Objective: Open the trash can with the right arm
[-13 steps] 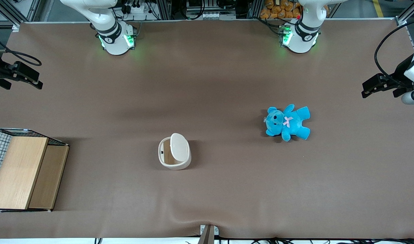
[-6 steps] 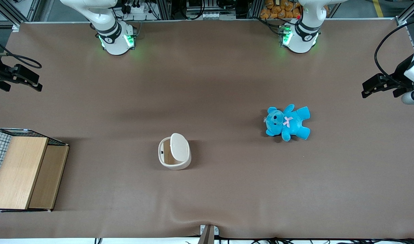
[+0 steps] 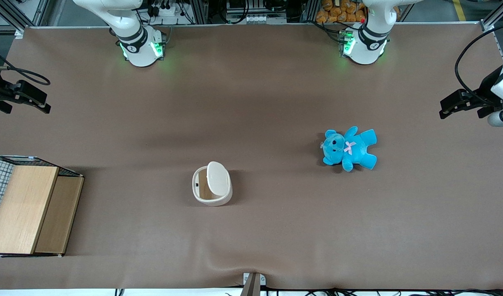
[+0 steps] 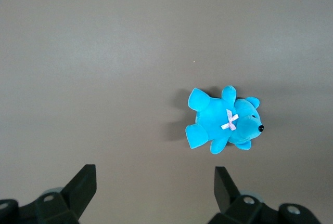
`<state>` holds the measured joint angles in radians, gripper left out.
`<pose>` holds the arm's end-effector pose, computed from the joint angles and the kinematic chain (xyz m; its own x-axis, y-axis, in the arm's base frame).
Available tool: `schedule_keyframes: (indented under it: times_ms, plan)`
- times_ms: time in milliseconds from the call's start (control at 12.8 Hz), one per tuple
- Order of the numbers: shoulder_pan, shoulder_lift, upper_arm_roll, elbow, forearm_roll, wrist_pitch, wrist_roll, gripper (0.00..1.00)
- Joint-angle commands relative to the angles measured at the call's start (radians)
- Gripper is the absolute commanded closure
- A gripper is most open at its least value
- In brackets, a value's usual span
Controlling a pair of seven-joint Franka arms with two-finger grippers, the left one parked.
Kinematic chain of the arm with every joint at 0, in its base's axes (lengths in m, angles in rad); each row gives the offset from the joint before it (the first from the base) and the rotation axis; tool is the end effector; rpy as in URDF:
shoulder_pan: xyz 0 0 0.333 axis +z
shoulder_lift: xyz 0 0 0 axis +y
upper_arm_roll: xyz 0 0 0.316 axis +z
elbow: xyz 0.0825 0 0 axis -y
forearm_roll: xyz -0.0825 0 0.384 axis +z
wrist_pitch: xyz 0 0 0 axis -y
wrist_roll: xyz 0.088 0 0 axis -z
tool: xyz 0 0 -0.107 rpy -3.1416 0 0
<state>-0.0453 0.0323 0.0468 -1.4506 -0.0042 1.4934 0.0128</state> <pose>0.5570 -0.0001 0.6560 0.9999 -0.0117 0.0106 -0.0117 -0.9999 0.0025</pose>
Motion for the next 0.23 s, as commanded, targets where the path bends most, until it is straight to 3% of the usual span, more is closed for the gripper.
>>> schedule_keyframes:
  times_ms: [0,157]
  plan:
    - [-0.01,0.009,0.005,0.015,-0.01,0.001,-0.011,0.0]
    - [-0.01,0.009,0.005,0.013,-0.008,0.001,-0.011,0.0]
